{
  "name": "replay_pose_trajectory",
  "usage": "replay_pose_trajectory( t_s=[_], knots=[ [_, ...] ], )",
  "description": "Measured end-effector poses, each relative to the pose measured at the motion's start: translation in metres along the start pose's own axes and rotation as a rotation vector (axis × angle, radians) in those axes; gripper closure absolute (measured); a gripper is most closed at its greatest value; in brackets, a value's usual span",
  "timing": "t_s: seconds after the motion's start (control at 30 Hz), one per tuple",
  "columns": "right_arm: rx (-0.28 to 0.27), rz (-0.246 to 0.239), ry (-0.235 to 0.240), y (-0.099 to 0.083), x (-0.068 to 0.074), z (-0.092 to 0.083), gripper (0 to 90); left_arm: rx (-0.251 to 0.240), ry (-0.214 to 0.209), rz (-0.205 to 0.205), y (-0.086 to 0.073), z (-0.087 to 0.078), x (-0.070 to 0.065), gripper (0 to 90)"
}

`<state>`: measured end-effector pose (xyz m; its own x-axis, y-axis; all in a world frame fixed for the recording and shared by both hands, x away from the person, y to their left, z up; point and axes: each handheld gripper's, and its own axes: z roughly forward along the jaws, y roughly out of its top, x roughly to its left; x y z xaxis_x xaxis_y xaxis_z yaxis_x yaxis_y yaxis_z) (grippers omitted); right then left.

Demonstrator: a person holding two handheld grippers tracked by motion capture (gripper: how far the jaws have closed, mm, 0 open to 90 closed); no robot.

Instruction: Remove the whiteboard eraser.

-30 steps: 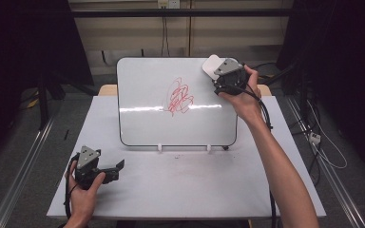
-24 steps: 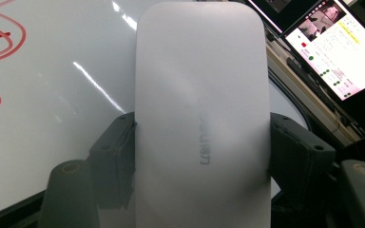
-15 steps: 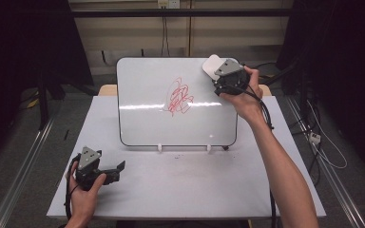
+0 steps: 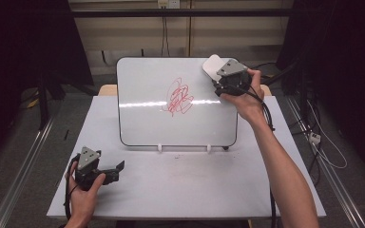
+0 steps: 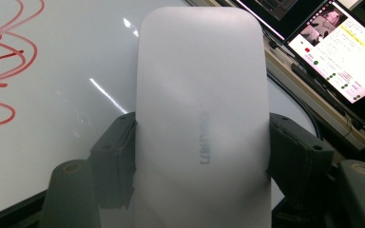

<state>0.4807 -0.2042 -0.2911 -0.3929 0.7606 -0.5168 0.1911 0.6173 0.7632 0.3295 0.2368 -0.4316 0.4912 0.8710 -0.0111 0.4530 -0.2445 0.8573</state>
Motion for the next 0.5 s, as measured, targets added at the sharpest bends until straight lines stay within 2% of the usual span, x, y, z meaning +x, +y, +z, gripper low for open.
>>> replay_pose_trajectory(
  t_s=[0.17,0.27,0.3,0.5],
  knots=[
    [-0.014,0.045,0.016,-0.0014,-0.0011,-0.0012,32.0,0.004,-0.001,-0.003,-0.0002,0.0006,-0.0001,5.8],
    [-0.018,0.05,0.02,-0.0022,-0.0013,-0.0013,32.0,0.001,0.001,-0.001,-0.0001,0.0005,0.0,5.9],
    [-0.022,0.068,0.029,-0.0029,-0.0023,-0.0017,32.0,0.002,0.0,0.0,-0.0001,0.0004,0.0,5.9],
    [-0.021,0.086,0.039,-0.0045,-0.001,-0.0029,32.0,0.003,-0.002,-0.006,-0.0002,0.0008,-0.0005,5.9]
  ],
)
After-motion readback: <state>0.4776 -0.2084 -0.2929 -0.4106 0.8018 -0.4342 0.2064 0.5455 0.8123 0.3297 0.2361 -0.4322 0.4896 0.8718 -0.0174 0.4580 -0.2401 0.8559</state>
